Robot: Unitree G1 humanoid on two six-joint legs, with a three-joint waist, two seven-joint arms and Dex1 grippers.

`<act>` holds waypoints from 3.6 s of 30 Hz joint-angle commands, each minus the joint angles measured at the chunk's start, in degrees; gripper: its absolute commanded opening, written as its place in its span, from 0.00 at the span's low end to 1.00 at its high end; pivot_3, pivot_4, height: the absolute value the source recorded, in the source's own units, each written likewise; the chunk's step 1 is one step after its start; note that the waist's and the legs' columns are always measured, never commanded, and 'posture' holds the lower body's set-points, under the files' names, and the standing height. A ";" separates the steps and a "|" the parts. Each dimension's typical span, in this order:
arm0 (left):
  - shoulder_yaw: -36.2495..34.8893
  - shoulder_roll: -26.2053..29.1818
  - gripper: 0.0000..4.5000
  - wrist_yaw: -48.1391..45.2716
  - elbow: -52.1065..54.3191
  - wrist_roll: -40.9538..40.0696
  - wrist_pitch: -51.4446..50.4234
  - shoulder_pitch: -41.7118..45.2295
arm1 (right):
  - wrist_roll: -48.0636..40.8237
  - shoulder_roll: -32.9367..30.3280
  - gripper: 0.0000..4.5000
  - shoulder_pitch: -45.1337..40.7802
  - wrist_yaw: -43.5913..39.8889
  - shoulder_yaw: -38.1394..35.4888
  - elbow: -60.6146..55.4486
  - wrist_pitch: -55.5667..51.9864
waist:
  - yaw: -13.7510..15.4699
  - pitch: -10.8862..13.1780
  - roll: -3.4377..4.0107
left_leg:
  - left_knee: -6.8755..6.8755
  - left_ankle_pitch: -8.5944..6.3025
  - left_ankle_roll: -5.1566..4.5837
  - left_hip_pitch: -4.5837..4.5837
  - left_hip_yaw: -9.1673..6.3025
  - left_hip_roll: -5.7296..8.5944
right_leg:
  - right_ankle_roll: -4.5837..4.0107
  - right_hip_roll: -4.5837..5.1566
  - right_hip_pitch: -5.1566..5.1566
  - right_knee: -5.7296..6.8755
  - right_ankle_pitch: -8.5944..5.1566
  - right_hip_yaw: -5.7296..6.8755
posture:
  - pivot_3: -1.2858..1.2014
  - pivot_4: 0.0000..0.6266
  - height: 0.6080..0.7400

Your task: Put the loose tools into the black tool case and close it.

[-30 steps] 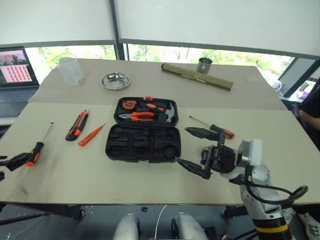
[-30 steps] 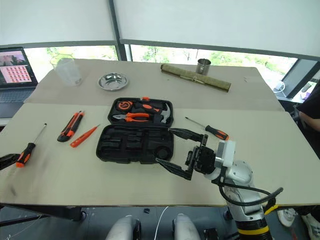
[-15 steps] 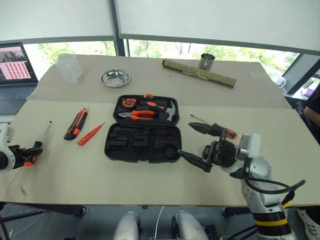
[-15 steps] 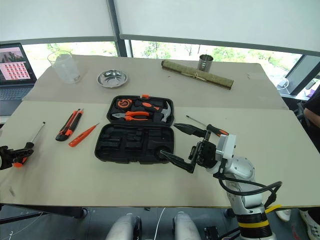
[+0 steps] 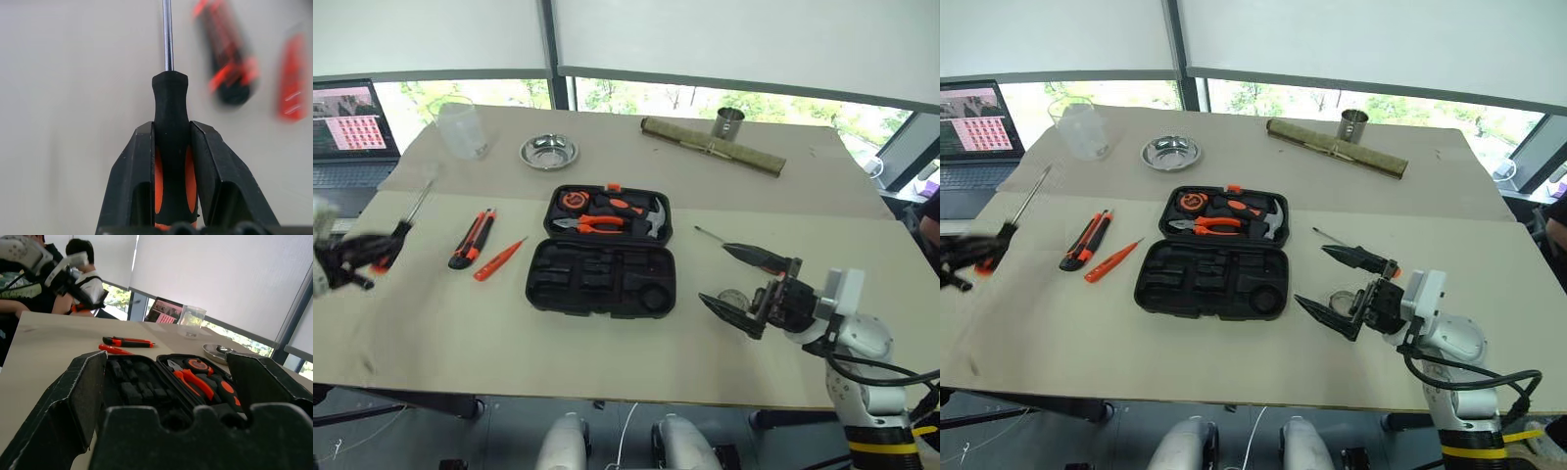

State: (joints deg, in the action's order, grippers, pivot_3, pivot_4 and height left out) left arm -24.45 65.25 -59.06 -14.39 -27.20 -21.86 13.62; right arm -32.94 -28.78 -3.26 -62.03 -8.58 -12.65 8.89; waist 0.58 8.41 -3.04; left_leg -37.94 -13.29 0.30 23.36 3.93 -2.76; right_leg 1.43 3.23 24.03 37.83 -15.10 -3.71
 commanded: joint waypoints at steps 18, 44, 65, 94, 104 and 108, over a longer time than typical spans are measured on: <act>44.12 -30.66 0.14 -8.63 -28.12 35.77 38.68 42.23 | 0.14 -3.13 1.00 6.61 3.90 -3.17 -5.56 -2.36 | -1.30 0.07 0.40 | -0.63 0.04 -0.25 0.48 -0.25 0.15 | 0.31 -0.18 0.07 0.10 0.10 -0.19 | 0.52 0.24 1.00; 43.53 -23.81 0.14 -13.20 -19.72 38.03 32.04 35.57 | 0.64 -1.99 1.00 7.49 5.30 -1.72 -6.37 -2.01 | -1.56 0.07 0.43 | -0.90 -0.01 -0.33 0.45 -0.23 0.07 | 0.41 -0.21 -0.01 0.21 0.13 -0.21 | 0.52 0.24 1.00; 36.68 -28.32 0.55 -5.73 -12.92 32.39 23.85 33.12 | -0.02 -1.50 1.00 9.08 4.33 -0.34 -6.87 -2.27 | -1.06 0.06 0.44 | -0.97 -0.02 -0.34 0.44 -0.26 0.10 | 0.43 -0.19 -0.08 0.22 0.14 -0.20 | 0.52 0.24 1.00; 29.27 -36.49 0.02 -1.14 -4.79 17.46 3.01 22.53 | -0.61 -1.28 1.00 11.55 4.79 1.56 -9.16 -3.30 | -0.62 0.02 0.51 | -1.05 -0.01 -0.34 0.26 -0.37 0.15 | 0.45 -0.17 -0.37 0.22 0.15 -0.16 | 0.52 0.24 1.00; 27.29 -38.40 0.02 6.90 -5.19 17.79 2.88 24.45 | 0.02 -0.20 1.00 10.59 5.06 2.87 -8.10 -2.91 | -0.72 0.02 0.51 | -1.04 -0.02 -0.34 0.25 -0.42 0.15 | 0.45 -0.17 -0.38 0.20 0.15 -0.15 | 0.52 0.24 1.00; 30.11 -37.83 0.02 6.27 -5.58 19.83 3.00 23.79 | 0.15 0.01 1.00 10.46 4.92 3.05 -7.88 -2.76 | -0.77 0.02 0.51 | -1.03 -0.02 -0.34 0.25 -0.41 0.16 | 0.45 -0.17 -0.38 0.19 0.15 -0.15 | 0.52 0.24 1.00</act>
State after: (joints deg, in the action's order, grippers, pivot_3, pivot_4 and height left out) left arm 4.98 27.22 -52.50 -21.08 -7.82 -19.09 37.31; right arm -32.63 -28.94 7.72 -57.21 -5.15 -19.65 5.62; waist -0.20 8.43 -2.53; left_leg -38.97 -13.31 -0.03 23.62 3.51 -2.60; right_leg 1.88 3.05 23.65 38.02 -14.94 -3.85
